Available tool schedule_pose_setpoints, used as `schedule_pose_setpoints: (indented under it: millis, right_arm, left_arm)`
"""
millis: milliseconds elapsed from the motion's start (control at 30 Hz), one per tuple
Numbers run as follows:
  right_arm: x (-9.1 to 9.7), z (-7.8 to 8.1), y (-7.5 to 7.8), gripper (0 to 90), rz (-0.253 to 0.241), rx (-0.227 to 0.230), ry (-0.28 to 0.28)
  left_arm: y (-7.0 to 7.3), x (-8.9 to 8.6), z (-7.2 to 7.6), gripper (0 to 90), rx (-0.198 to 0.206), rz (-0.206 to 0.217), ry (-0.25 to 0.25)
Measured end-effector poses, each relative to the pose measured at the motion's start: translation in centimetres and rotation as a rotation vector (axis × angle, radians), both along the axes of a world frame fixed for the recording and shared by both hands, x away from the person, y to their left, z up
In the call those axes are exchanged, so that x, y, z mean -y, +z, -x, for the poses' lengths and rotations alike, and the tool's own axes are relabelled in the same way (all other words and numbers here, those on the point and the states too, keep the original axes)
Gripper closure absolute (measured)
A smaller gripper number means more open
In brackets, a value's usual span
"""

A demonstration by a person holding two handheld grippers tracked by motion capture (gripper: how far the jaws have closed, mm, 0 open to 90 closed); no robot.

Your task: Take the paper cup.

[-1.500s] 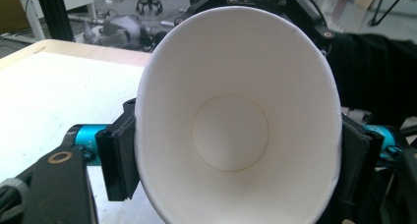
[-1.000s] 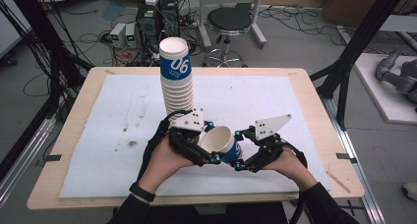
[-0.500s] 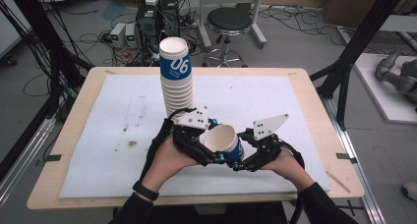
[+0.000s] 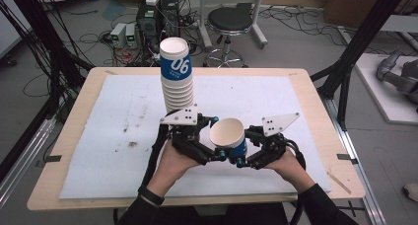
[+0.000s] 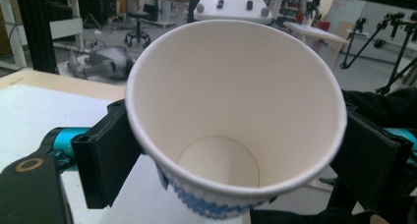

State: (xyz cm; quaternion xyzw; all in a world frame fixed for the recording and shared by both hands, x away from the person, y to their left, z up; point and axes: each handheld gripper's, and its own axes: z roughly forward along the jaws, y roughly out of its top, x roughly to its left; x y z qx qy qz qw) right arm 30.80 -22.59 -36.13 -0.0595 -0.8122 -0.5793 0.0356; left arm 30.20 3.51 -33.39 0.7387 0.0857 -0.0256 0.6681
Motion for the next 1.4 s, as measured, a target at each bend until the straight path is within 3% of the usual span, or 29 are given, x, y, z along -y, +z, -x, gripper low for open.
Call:
schedule_pose_setpoints:
  millis: [167, 233, 500, 700, 900, 1067, 1167, 1233, 1333, 1400]
  right_arm:
    - [-0.2, 0.1, -0.2, 30.1, -0.001, -0.003, 0.005]
    - [-0.2, 0.1, -0.4, 30.1, -0.012, -0.01, 0.0]
    - [-0.3, 0.1, -0.6, 30.0, -0.011, -0.014, -0.008]
    - [-0.1, 0.2, -0.4, 26.2, 0.01, 0.005, -0.029]
    - [0.0, 0.3, -0.3, 22.6, 0.022, 0.012, -0.042]
    - [-0.8, 0.5, -0.7, 21.9, 0.044, 0.018, -0.044]
    - [-1.5, 0.7, -1.1, 23.3, 0.05, 0.024, -0.044]
    - [-1.7, 0.7, -1.4, 29.7, 0.047, 0.03, -0.037]
    - [-1.9, 0.8, -1.6, 30.4, 0.015, 0.031, -0.042]
    - [-1.9, 0.8, -1.7, 30.4, -0.013, 0.02, -0.037]
  left_arm:
    - [-0.2, 0.5, 0.0, 13.7, 0.0, 0.008, 0.002]
    - [-0.3, 0.5, 0.0, 19.6, 0.006, 0.024, -0.008]
    - [-0.3, 0.3, -0.1, 23.5, 0.013, 0.009, -0.01]
    - [0.0, 0.1, -0.2, 24.1, 0.026, -0.045, -0.018]
    - [0.6, -0.1, -0.1, 24.9, 0.055, -0.141, -0.019]
    - [1.1, 0.2, 0.0, 25.3, 0.069, -0.191, -0.026]
    - [1.3, 0.4, 0.2, 25.3, 0.074, -0.196, -0.029]
    - [1.4, 0.5, 0.2, 25.3, 0.081, -0.202, -0.029]
    - [1.4, 0.5, 0.3, 23.9, 0.073, -0.18, -0.021]
    - [1.3, 0.5, 0.3, 20.8, 0.06, -0.142, -0.012]
